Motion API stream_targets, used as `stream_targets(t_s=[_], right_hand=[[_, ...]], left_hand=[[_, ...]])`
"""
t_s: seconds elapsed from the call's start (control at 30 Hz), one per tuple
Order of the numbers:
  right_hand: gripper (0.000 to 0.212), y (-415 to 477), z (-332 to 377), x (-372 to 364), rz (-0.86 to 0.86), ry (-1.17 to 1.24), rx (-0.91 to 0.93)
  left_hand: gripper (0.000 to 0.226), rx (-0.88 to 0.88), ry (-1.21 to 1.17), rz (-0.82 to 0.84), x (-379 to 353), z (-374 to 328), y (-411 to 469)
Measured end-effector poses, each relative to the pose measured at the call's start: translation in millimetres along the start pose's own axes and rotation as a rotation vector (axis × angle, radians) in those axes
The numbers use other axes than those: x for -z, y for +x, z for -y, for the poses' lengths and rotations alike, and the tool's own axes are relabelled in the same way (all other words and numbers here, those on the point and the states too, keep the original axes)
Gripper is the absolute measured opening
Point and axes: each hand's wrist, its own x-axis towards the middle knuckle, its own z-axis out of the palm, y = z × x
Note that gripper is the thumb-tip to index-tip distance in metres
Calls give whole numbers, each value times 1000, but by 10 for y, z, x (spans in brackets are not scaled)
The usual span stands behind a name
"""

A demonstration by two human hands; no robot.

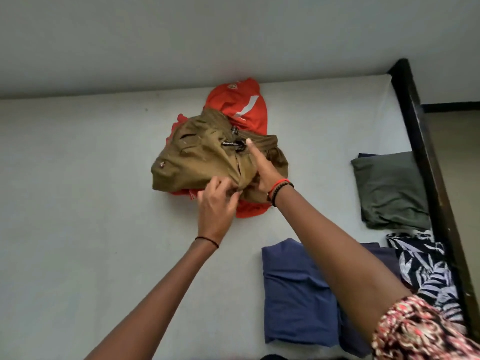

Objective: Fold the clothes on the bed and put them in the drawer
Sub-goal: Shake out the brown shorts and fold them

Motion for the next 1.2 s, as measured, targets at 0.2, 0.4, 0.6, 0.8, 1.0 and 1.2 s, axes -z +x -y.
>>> stream_targets(t_s=[0.2, 0.4, 0.6, 0.8, 1.0, 1.2], right_hand=[[13, -444, 119, 34, -58, -10, 48], [22, -1593, 286, 147, 141, 47, 179], [27, -2584, 641, 84, 298, -40, 297], [25, -3388, 1079, 7, 389, -73, 457], [19, -4025, 1205, 28, 224, -270, 677], [25, -4409, 1270, 88, 64, -482, 892]], left_hand=[[18, -168, 25, 120, 16, -332, -740], [41, -233, -168, -105, 709, -488, -467], [67, -423, -150, 93, 1519, -880, 170], [48, -390, -516, 418, 2175, -1501, 456], [87, -652, -83, 511, 2678, -2051, 504], [90, -857, 160, 480, 3299, -2460, 596]])
